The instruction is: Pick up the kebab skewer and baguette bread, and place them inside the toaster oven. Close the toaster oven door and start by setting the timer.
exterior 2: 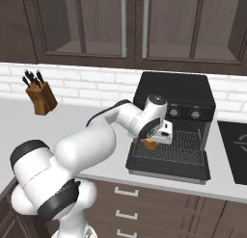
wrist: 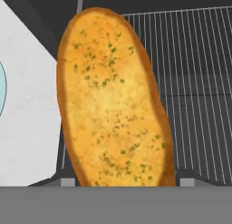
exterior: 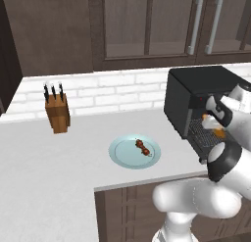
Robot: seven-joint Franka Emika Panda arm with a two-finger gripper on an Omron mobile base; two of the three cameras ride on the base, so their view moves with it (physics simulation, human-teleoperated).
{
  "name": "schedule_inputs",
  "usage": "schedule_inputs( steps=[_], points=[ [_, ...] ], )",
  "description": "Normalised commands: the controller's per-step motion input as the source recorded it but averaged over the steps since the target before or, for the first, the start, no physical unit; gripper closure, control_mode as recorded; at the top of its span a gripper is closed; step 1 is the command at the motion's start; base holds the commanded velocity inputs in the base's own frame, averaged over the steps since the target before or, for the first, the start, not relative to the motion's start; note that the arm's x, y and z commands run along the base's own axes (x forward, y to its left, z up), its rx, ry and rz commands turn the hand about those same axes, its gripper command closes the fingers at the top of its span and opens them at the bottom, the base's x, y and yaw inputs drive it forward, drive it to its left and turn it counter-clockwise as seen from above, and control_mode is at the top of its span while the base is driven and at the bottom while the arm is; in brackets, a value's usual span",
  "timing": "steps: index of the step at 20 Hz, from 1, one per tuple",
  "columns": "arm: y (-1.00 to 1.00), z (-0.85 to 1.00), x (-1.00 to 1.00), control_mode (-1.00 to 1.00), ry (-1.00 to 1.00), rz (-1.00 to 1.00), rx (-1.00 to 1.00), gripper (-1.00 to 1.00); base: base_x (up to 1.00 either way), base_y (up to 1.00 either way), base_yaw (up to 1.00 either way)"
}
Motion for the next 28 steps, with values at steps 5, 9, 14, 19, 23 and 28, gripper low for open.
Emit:
schedule_inputs(
  steps=[5,9,14,19,23,28],
  points=[
    [-0.20,-0.09,0.35,-1.00,0.00,0.00,0.00,1.00,0.00,0.00,0.00],
    [-0.01,-0.34,0.15,-1.00,0.00,0.00,0.01,1.00,0.00,0.00,0.00],
    [-0.02,-0.25,0.23,-1.00,0.00,0.00,0.00,1.00,0.00,0.00,0.00],
    [-0.01,-0.23,0.23,-1.00,0.00,0.00,0.00,1.00,0.00,0.00,0.00],
    [-0.02,-0.25,0.23,-1.00,0.00,0.00,0.00,1.00,0.00,0.00,0.00],
    [-0.13,-0.14,0.18,-1.00,0.00,0.00,0.00,1.00,0.00,0.00,0.00]
  ],
)
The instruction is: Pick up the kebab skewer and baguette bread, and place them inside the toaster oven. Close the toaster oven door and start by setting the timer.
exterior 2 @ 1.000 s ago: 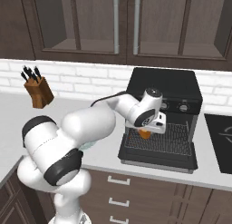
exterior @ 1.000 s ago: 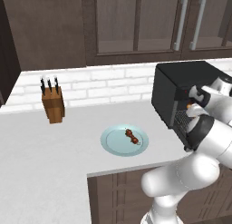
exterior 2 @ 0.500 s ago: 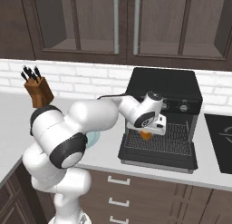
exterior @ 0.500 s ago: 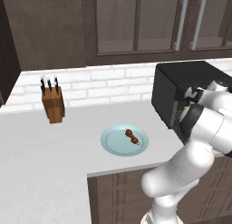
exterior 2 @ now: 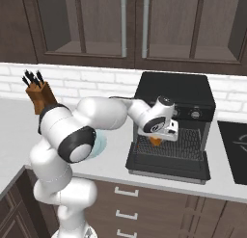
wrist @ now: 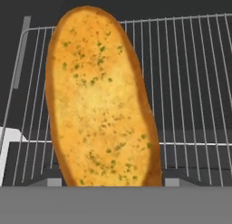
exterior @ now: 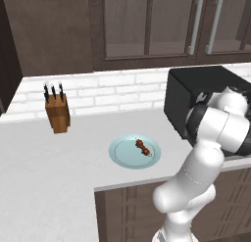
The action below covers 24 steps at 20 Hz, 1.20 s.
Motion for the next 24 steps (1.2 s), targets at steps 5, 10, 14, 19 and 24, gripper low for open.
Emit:
schedule_inputs(
  steps=[5,10,14,19,24],
  points=[
    [-0.03,-0.11,0.02,-1.00,0.00,0.00,0.00,1.00,0.00,0.00,0.00],
    [0.00,-0.02,-0.07,-1.00,0.00,0.00,0.00,-1.00,0.00,0.00,0.00],
    [0.00,0.00,-0.20,-1.00,-0.01,0.00,0.00,-1.00,0.00,0.00,0.00],
    [0.00,0.20,-0.37,-1.00,-0.02,0.00,0.00,-1.00,0.00,0.00,0.00],
    [0.20,0.74,-0.35,-1.00,-0.08,0.00,0.00,-1.00,0.00,0.00,0.00]
  ],
)
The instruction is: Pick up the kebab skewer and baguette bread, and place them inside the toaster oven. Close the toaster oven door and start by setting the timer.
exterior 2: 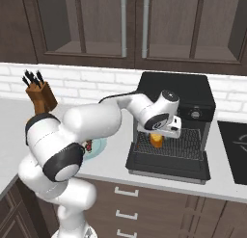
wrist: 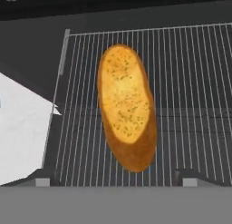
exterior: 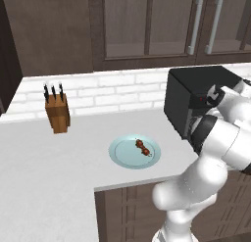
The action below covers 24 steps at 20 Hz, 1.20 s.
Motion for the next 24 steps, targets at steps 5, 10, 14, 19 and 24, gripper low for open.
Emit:
schedule_inputs(
  steps=[5,10,14,19,24],
  points=[
    [0.67,0.72,-0.76,-1.00,-0.10,0.00,-0.01,-1.00,0.00,0.00,0.00],
    [0.98,0.12,-1.00,-1.00,0.00,0.00,-0.01,-1.00,0.00,0.00,0.00],
    [1.00,0.00,-0.97,-1.00,0.00,0.00,-0.02,-1.00,0.00,0.00,0.00],
    [1.00,0.00,-0.34,-1.00,0.00,0.00,-0.04,-1.00,0.00,0.00,0.00],
    [1.00,-0.03,0.34,-1.00,0.10,0.02,-0.02,-1.00,0.00,0.00,0.00]
  ],
)
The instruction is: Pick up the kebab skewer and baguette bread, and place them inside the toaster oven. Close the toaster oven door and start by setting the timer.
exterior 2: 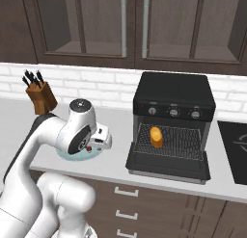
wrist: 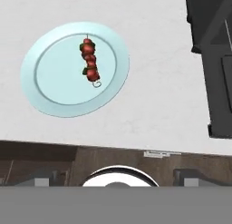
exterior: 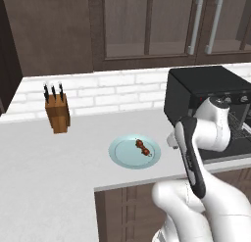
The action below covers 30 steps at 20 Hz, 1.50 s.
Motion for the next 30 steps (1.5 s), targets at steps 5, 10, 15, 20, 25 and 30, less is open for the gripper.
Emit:
schedule_inputs(
  steps=[5,10,15,20,25,30],
  points=[
    [1.00,-0.33,0.88,-1.00,0.22,0.08,0.00,-1.00,0.00,0.00,0.00],
    [0.40,-0.19,0.68,-1.00,0.14,0.10,-0.01,-1.00,0.00,0.00,0.00],
    [-0.35,-0.12,0.46,-1.00,0.17,0.02,-0.03,-1.00,0.00,0.00,0.00],
    [-0.01,-0.37,0.30,-1.00,0.03,0.00,-0.02,-1.00,0.00,0.00,0.00],
    [0.02,-0.39,0.15,-1.00,0.00,0.00,0.00,-1.00,0.00,0.00,0.00],
    [0.00,-0.31,0.06,-1.00,0.00,0.00,0.00,-1.00,0.00,0.00,0.00]
  ],
)
